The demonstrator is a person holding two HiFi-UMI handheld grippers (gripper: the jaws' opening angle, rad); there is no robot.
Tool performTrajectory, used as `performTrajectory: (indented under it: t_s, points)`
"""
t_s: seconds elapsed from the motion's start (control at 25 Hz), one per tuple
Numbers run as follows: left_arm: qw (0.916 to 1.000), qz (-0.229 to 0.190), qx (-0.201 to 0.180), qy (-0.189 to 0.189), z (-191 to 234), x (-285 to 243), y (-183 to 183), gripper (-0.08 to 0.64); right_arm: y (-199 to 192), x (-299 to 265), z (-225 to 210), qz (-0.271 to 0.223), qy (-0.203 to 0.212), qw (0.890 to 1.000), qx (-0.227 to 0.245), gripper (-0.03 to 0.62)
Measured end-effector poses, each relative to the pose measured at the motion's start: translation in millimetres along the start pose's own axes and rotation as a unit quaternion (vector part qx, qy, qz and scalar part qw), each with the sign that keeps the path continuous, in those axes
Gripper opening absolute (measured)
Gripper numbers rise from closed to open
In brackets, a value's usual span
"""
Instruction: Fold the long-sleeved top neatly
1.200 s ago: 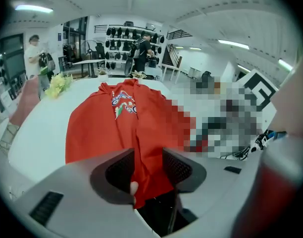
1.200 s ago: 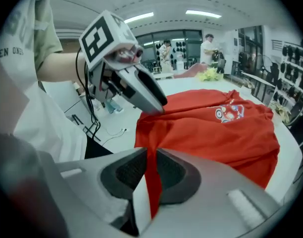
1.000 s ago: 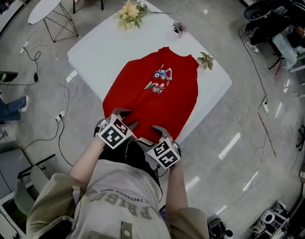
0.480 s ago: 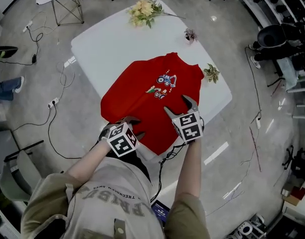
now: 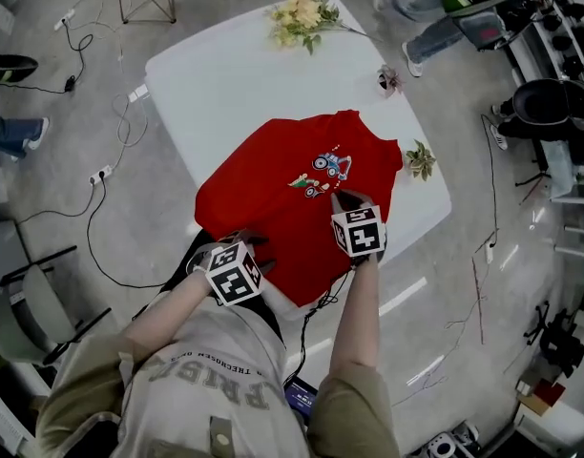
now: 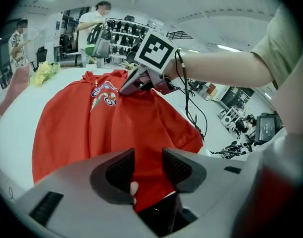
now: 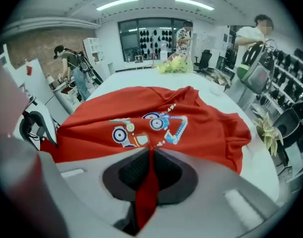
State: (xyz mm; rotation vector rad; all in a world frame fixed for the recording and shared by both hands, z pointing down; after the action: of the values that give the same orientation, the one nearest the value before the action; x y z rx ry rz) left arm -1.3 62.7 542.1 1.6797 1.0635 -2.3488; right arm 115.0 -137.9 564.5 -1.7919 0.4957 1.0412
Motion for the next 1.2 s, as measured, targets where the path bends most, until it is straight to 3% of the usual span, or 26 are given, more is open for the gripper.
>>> performTrajectory:
  t_s: [0.16,0.36,0.4,0.48,0.52,0.6,0.68,0.76,0.88,1.04,1.2]
  points:
    - [0.9999,-0.009,0.009,0.005,5,-3,1,0.176,14,14,-7,-0.058,-0.012,0.998,-0.026,0.026]
    - [0.9995,0.029,-0.002,0.007,10,-17,-3,0.176,3,-15,-11,-0.023,-0.025,0.999,-0.022,0.04]
    - [0.9992,0.039,-0.004,0.006,10,-17,-4,0.176,3,-15,-11,-0.027,-0.016,0.999,-0.023,0.06]
    - [0.9987,0.051,-0.004,0.005,10,-16,-7,0.176,4,-14,-8,-0.032,0.017,0.999,-0.023,0.236]
    - [0.9986,0.052,-0.004,0.007,9,-16,-9,0.176,5,-14,-7,-0.031,0.029,0.999,-0.018,0.28]
    - [0.9988,0.045,-0.007,0.015,8,-16,-10,0.178,6,-8,-5,-0.031,0.031,0.999,-0.001,0.33]
    - [0.9995,0.022,-0.011,0.02,6,-11,-9,0.185,9,7,-1,-0.058,0.017,0.998,0.008,0.334]
    - [0.9995,-0.017,0.002,0.027,8,5,-11,0.247,16,27,9,-0.103,0.012,0.995,0.003,0.334]
    - [0.9965,-0.053,0.038,0.053,23,41,-27,0.264,20,48,45,-0.152,0.036,0.988,-0.01,0.335]
    - [0.9944,-0.024,0.042,0.094,45,74,-71,0.264,8,44,122,-0.156,0.085,0.984,-0.027,0.335]
    - [0.9941,-0.002,0.042,0.1,65,92,-113,0.264,-2,22,205,-0.15,0.119,0.979,-0.064,0.334]
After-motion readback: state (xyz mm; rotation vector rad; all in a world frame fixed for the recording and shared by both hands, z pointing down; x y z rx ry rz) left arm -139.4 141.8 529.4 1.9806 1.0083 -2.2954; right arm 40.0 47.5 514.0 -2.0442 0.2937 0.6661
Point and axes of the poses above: the fingertips, and each gripper's own axes: x backward along the fingers, z to its left, y out of its top, the point moved 8 cm from there along x, backward along the fingers, and after that the axes turned 8 degrees about y, right-handed, at the moved point
